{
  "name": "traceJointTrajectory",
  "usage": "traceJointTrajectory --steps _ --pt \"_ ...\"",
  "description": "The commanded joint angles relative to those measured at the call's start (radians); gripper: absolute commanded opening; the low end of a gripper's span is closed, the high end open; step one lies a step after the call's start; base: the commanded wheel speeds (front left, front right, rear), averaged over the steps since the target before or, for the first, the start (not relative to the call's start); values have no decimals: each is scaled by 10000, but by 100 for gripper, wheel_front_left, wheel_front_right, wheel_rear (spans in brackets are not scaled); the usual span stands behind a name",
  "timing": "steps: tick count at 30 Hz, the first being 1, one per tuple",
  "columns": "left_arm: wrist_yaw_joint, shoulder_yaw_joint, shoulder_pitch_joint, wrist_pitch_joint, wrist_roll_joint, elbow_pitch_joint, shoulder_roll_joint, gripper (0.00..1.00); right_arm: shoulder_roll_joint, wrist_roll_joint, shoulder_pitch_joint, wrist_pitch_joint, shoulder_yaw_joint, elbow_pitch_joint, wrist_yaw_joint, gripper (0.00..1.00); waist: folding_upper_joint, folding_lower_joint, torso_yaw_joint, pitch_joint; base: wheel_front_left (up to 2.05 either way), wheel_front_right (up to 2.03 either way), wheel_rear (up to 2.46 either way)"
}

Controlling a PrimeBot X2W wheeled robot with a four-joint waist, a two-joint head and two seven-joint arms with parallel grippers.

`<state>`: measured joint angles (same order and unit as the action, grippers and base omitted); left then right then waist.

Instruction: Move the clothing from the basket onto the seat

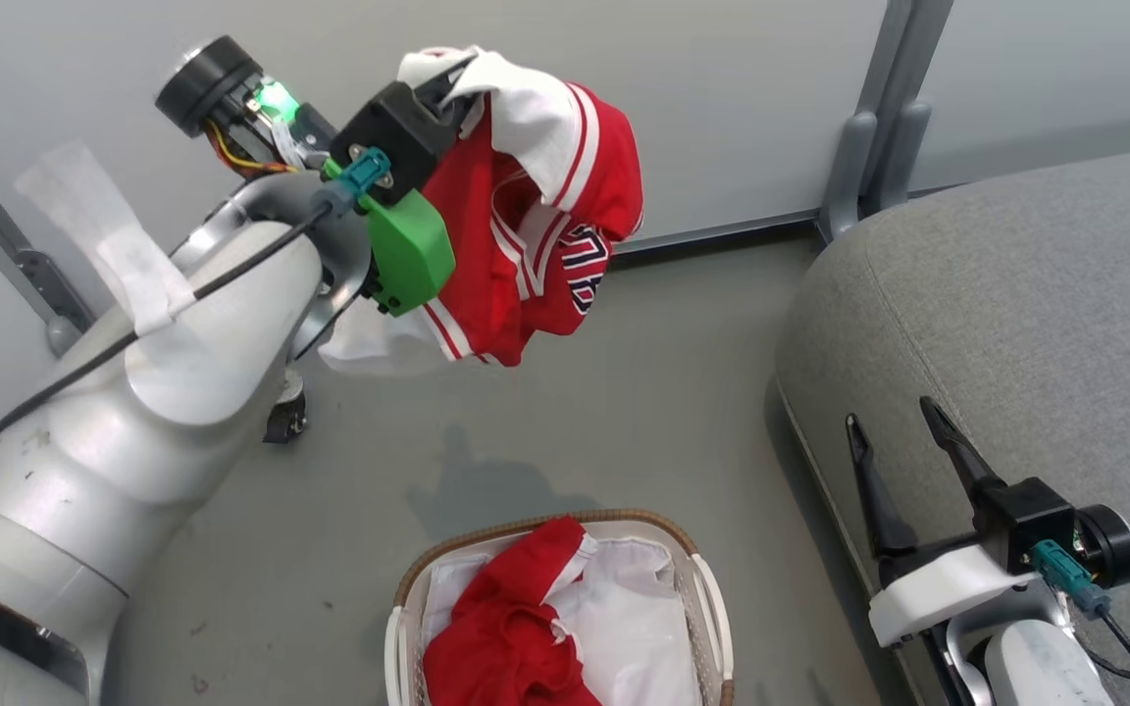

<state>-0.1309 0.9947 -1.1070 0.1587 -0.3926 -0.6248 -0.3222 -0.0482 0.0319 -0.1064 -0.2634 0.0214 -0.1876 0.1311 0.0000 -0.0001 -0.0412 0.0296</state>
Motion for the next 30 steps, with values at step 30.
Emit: traceJointTrajectory --steps 30 --pt "14 1373 -2816 -55 -760 -896 1970 0 -39 -598 -3081 -21 3739 -412 -7 100 0 1 877 -490 0 0 0"
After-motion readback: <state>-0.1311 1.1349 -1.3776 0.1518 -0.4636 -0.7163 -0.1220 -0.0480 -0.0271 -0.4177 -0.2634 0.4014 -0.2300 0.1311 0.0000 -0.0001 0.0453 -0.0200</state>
